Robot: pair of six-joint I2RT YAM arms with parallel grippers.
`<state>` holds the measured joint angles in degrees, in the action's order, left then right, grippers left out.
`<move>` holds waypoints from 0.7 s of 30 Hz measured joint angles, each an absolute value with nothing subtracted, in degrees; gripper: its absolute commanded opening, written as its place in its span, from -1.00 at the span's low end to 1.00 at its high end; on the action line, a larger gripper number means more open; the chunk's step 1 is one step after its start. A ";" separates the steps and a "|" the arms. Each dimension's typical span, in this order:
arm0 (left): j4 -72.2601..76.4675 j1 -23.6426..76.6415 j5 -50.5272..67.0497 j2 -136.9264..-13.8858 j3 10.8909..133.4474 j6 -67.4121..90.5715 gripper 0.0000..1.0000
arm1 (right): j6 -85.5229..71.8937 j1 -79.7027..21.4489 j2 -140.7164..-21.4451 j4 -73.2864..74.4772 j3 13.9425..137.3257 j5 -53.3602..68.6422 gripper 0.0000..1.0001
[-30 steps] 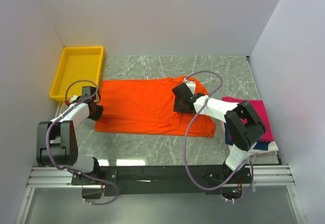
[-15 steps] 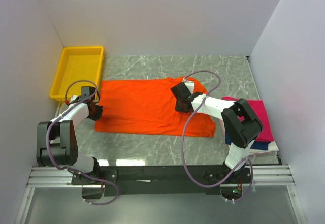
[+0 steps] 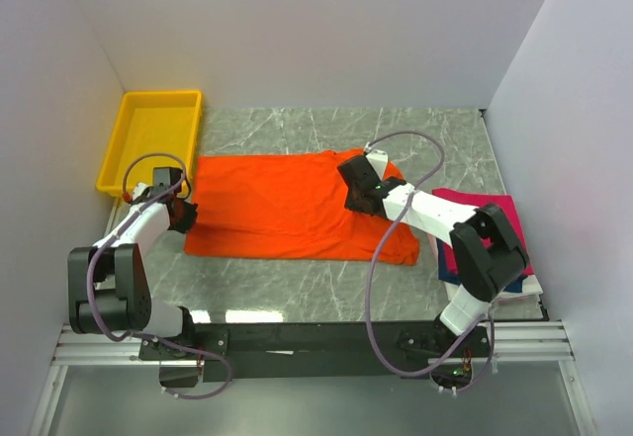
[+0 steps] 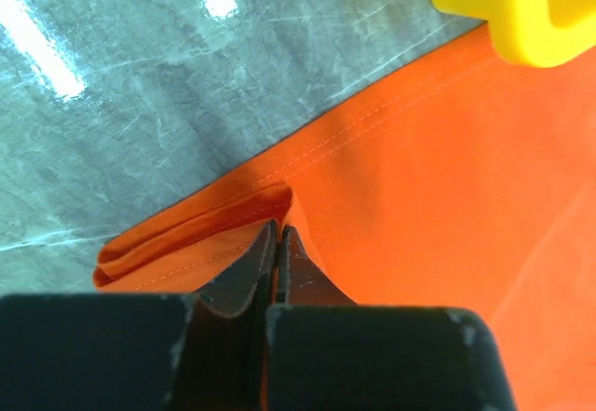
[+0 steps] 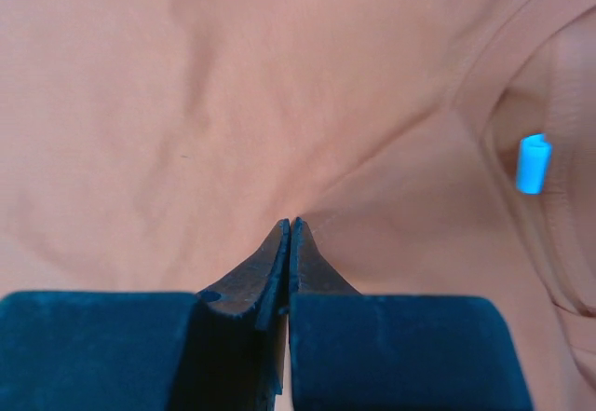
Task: Fold and stack the t-shirts
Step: Fold the tshirt
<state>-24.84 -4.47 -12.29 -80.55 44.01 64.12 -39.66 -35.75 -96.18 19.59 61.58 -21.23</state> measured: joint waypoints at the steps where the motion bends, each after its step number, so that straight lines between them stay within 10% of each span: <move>1: -24.95 -4.56 -12.23 -80.25 44.01 64.10 -0.99 | -39.79 -35.75 -95.24 19.70 61.60 -21.69 -1.00; 21: -26.00 -6.22 -11.16 -77.30 44.01 63.68 -0.99 | -40.01 -35.75 -92.33 21.19 61.58 -24.60 -1.00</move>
<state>-26.00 -6.22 -11.16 -77.30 44.01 63.68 -40.01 -35.75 -92.33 21.19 61.58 -24.60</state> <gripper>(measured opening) 0.018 0.010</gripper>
